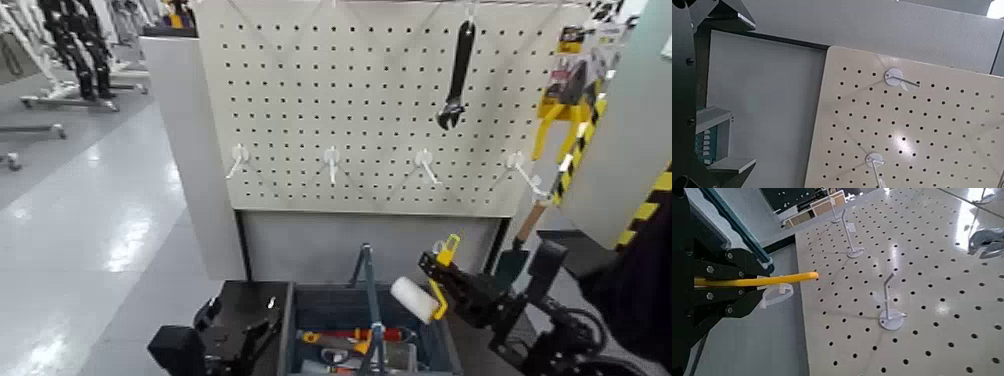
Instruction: Put the yellow roller into the crate.
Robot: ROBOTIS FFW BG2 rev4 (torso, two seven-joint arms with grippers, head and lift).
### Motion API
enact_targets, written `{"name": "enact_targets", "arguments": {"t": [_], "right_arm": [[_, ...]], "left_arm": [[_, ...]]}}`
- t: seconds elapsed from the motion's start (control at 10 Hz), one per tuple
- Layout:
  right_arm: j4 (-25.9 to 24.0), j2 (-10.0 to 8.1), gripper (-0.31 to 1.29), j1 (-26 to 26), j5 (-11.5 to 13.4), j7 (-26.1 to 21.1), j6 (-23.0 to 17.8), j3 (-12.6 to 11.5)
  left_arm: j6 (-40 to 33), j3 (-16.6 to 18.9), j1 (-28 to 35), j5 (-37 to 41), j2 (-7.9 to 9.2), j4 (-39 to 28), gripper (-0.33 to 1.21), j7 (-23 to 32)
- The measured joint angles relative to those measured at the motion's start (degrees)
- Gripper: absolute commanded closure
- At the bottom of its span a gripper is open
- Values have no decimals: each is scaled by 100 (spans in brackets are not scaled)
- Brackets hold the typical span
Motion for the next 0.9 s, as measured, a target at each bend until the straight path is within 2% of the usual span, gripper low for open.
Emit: {"name": "enact_targets", "arguments": {"t": [0.4, 0.6, 0.7, 0.9], "right_arm": [[432, 18, 127, -150, -165, -96, 162, 305], [634, 26, 109, -222, -313, -128, 278, 463], [700, 27, 84, -242, -382, -138, 335, 512], [748, 27, 16, -246, -481, -129, 367, 503]], "left_arm": [[17, -42, -33, 2, 23, 7, 10, -7], [18, -53, -46, 2, 32, 12, 10, -10], [18, -55, -47, 2, 38, 15, 10, -9], [11, -53, -47, 8, 39, 15, 10, -9]]}}
